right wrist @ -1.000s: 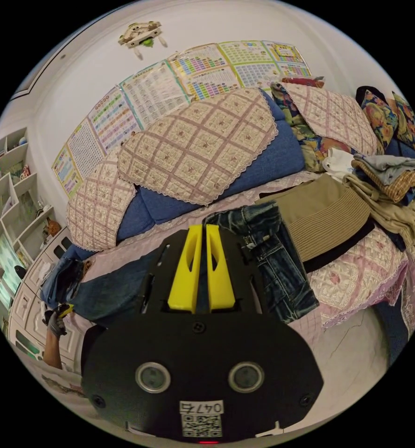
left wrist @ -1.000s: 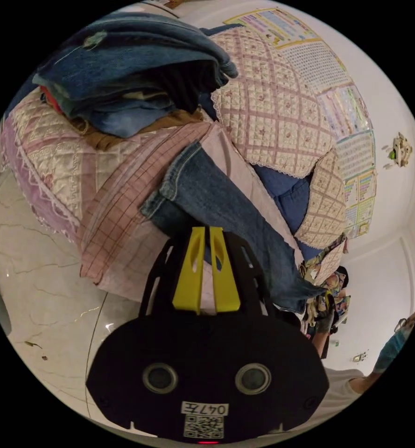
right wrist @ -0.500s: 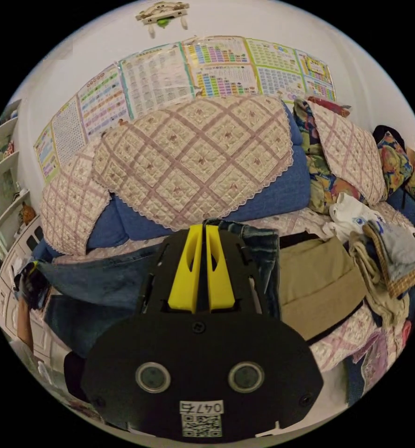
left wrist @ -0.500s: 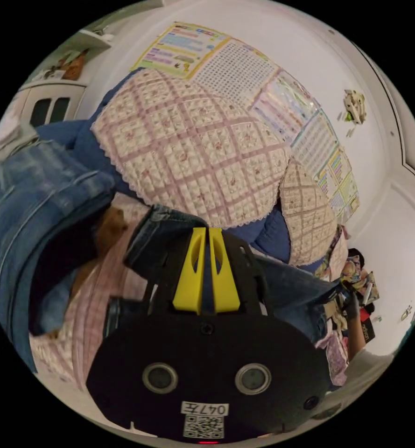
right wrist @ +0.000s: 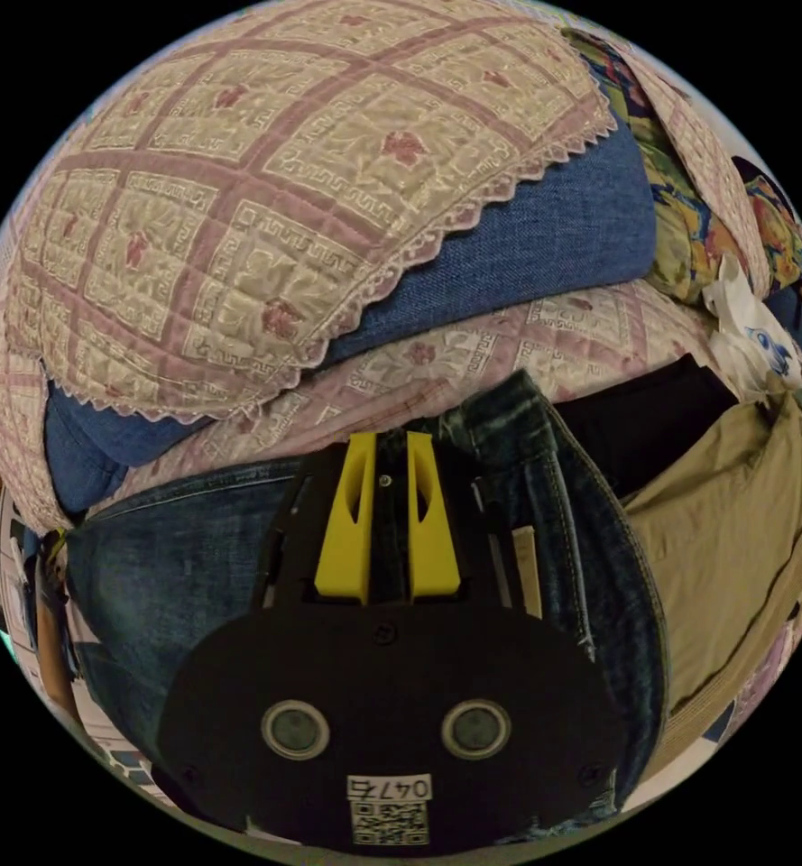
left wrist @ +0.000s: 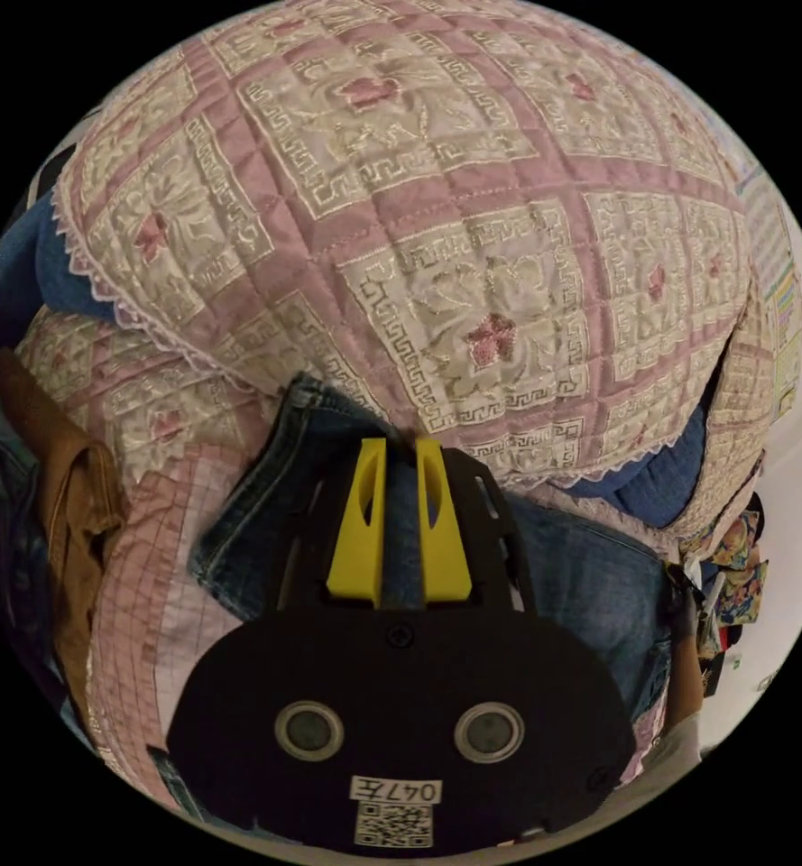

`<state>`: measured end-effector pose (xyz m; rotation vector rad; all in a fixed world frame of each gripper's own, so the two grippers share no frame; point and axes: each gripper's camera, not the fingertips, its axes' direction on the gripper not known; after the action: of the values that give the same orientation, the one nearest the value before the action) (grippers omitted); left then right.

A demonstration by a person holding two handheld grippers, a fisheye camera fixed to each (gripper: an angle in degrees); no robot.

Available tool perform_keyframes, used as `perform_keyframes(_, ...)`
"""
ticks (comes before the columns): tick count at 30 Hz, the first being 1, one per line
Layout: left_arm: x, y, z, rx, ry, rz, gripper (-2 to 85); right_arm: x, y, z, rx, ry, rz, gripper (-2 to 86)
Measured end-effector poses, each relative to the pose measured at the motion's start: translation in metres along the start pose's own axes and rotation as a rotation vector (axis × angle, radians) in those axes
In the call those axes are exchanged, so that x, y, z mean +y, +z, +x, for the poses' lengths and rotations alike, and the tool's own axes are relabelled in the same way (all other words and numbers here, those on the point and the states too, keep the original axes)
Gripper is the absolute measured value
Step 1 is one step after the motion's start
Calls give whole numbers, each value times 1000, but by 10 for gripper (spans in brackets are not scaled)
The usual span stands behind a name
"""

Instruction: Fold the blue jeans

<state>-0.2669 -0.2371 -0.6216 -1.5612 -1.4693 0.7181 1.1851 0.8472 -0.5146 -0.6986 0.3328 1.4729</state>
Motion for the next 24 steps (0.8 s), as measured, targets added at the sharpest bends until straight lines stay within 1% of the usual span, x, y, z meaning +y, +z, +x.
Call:
perform_keyframes(1, 0, 2, -2, 8, 4, -1, 75, 1, 3, -10, -20, -11, 14, 41)
perform_keyframes(2, 0, 0, -5, 6, 5, 2, 103, 1, 4, -22, -37, -31, 19, 59)
perform_keyframes(4, 0, -20, -12, -30, -3, 16, 133, 1, 3, -42, -53, -54, 23, 88)
perform_keyframes(7, 13, -91, -25, -57, -9, 97, 141, 7, -17, -83, -17, -97, 74, 106)
perform_keyframes(9, 45, -170, -25, -23, 38, 186, 131, 19, -39, -121, 42, -192, 141, 101)
perform_keyframes(10, 56, -191, -23, -19, 61, 206, 128, 31, -55, -152, 71, -290, 193, 96)
perform_keyframes(11, 83, -232, -15, -21, 120, 244, 120, 48, -72, -188, 87, -412, 250, 86)
perform_keyframes(12, 115, -269, -7, -32, 181, 278, 115, 58, -80, -207, 89, -478, 278, 82)
perform_keyframes(13, 132, -286, -4, -36, 206, 294, 112, 83, -96, -246, 84, -614, 334, 65)
perform_keyframes(14, 169, -314, -1, -35, 241, 322, 110, 111, -110, -283, 76, -744, 391, 49)
perform_keyframes(15, 203, -333, -4, -20, 257, 327, 108, 126, -117, -301, 71, -799, 417, 40)
perform_keyframes(16, 218, -339, -8, -9, 258, 321, 108, 158, -128, -334, 44, -885, 465, 27)
perform_keyframes(18, 265, -339, -33, 46, 208, 273, 103, 203, -141, -378, -53, -961, 491, 15)
perform_keyframes(20, 283, -318, -57, 110, 158, 218, 98, 256, -145, -434, -237, -1042, 448, 9)
perform_keyframes(22, 286, -287, -81, 161, 100, 145, 93, 288, -137, -474, -306, -1099, 403, 7)
perform_keyframes(24, 275, -240, -105, 233, 35, 52, 92, 307, -122, -511, -320, -1141, 350, 7)
